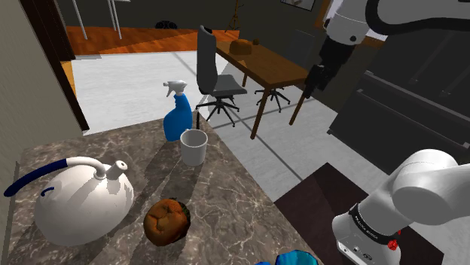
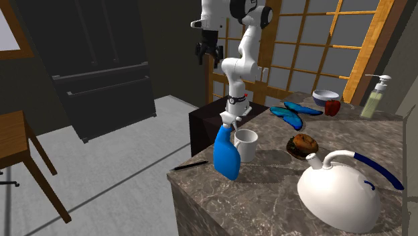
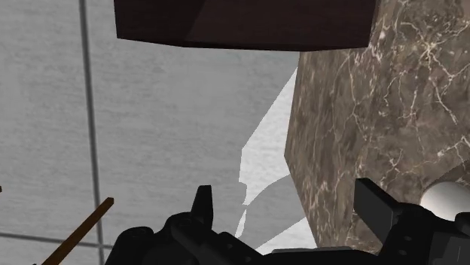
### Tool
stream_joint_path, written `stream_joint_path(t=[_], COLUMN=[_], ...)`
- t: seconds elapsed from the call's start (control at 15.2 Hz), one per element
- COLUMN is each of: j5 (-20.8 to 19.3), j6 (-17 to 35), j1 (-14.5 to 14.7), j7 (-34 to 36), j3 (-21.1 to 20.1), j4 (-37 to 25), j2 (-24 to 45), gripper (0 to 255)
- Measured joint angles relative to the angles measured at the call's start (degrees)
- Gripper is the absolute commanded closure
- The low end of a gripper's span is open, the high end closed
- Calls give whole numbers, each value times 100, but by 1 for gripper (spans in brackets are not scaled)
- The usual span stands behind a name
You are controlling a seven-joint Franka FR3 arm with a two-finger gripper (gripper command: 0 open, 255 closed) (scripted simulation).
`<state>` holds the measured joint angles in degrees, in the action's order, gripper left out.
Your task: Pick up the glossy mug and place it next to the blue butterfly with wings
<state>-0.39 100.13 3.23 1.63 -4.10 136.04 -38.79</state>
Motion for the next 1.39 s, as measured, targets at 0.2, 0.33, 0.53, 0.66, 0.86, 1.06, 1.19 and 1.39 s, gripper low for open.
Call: stream_joint_path(t=[0.2, 0.33, 0.53, 0.66, 0.86, 1.06, 1.19, 1.39], j5=[144, 227, 293, 313, 274, 156, 63, -179], j6=[242, 451, 706, 867, 1088, 1291, 1397, 1575], j1=[110, 184, 257, 306, 353, 412, 452, 537], j7=[355, 616, 970, 1214, 1577, 2012, 2250, 2689], j3=[-314, -544, -846, -1047, -1326, -1629, -1773, -2001], j4=[-71, -108, -297, -429, -708, -1082, -1263, -1650], j2=[338, 602, 1069, 1385, 1914, 2537, 2863, 3513], gripper=[0, 0, 0, 0, 0, 0, 0, 0])
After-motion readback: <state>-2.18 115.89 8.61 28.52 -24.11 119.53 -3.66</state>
